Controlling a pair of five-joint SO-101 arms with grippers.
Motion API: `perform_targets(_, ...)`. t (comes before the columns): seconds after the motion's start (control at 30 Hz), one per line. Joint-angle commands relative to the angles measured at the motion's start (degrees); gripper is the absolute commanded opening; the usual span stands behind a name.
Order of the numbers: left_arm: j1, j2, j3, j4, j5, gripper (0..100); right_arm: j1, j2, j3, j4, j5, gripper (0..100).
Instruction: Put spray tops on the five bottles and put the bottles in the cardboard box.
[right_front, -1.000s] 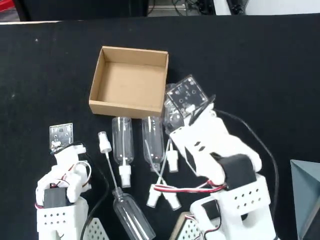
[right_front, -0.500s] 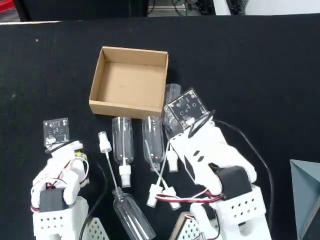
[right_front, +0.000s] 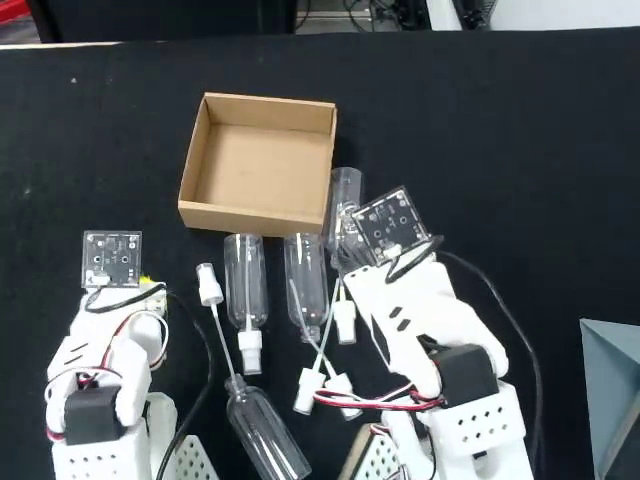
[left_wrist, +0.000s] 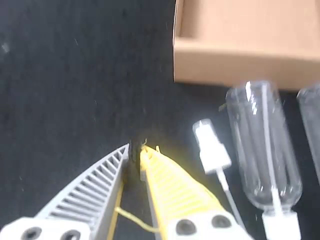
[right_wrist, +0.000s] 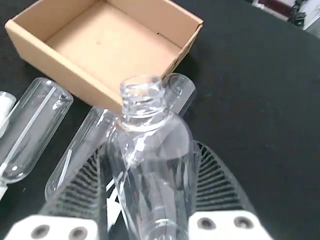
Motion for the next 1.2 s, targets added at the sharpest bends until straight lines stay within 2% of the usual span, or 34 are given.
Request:
perform_targets(0.0,-0.22,0.35,-6.73,0.70,-0.70,3,1.49,-2.33,0.75,-2.99,-0.62,7.0)
perform_targets(0.17,-0.04,0.44,-8.92,2.99,-0.88,3,1.49,-2.24,2.24,-4.75,-0.62,7.0)
perform_targets(0.33,-0.04,0.53,-9.36,4.84,-2.20,13,1.49,-2.07,2.33,-4.84,-0.62,7.0)
perform_targets(0.57,0.04,1.14,-9.98,5.36,-2.20,14,1.49,-1.80,2.42,-4.92,-0.62,7.0)
perform_targets(1.03,0.31,21.27,-17.98,5.71,-2.20,14,1.32,-2.24,3.12,-4.92,-0.62,7.0)
perform_targets(1.17,4.79,23.56,-17.54,5.71,0.00,14,1.32,-2.24,3.12,-4.92,-0.62,7.0)
